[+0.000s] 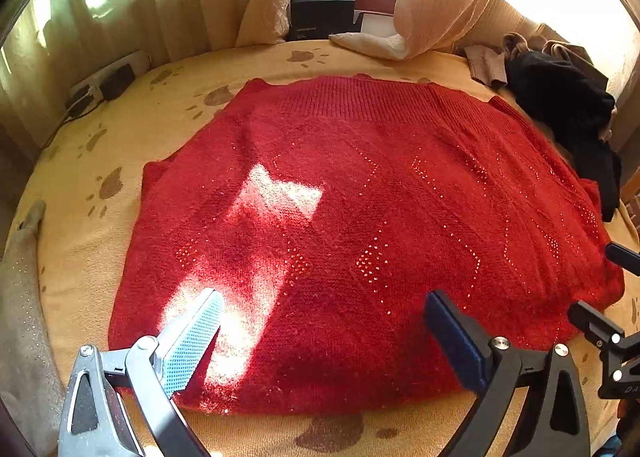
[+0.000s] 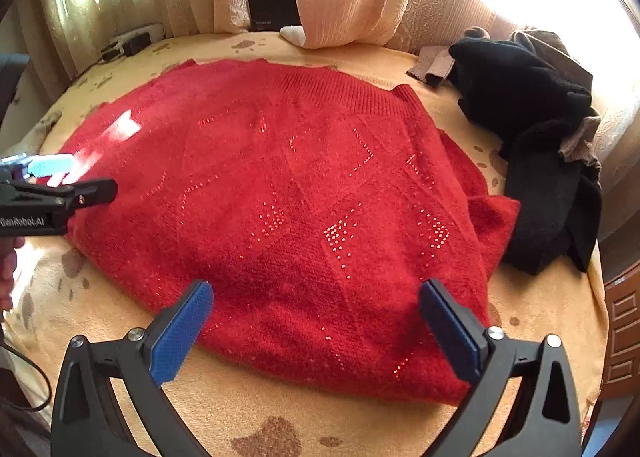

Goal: Fold clothes

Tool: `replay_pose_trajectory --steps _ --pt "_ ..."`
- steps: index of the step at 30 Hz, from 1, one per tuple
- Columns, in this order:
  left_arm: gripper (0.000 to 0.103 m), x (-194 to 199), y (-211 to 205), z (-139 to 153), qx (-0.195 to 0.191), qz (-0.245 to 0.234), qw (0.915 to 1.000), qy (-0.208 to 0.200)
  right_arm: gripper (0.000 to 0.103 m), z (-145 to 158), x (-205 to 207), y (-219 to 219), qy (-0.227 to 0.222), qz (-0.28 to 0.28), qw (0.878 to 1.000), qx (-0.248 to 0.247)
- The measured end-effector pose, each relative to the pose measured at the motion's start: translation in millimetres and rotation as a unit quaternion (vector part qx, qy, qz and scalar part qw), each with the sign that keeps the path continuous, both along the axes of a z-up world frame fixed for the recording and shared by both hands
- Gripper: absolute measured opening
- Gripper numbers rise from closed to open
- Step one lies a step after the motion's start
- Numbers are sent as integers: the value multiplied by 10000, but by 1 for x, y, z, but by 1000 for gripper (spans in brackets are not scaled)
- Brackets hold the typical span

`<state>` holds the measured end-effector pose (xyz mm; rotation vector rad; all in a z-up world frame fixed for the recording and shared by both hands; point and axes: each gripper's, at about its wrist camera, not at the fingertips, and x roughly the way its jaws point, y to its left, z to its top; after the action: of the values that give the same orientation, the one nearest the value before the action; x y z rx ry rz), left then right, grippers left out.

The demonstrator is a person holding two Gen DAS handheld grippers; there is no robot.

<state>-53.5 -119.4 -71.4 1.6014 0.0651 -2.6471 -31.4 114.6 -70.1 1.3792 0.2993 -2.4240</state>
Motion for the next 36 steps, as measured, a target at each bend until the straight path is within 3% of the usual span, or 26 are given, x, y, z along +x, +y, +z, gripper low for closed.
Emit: replay_pose_trajectory --steps 3,5,8,21,26,36 --pt "102 2 5 -6 -121 -53 9999 -104 103 -3 -4 8 -149 -234 9996 1" --pt "102 2 5 -12 -134 -23 9997 -179 103 -15 -7 12 -309 -386 9983 321" --pt "102 2 2 -17 -6 56 9997 -220 103 -31 -10 21 -589 -512 9963 357" --pt "102 3 -3 -7 -8 301 9993 -223 103 -29 -7 22 -504 -452 9971 356" --pt "102 3 -24 1 -399 619 9973 -15 103 -28 -5 23 -483 -376 9975 354" --pt "103 11 -50 -13 -367 609 9975 -39 103 -27 7 33 -278 -53 9994 192"
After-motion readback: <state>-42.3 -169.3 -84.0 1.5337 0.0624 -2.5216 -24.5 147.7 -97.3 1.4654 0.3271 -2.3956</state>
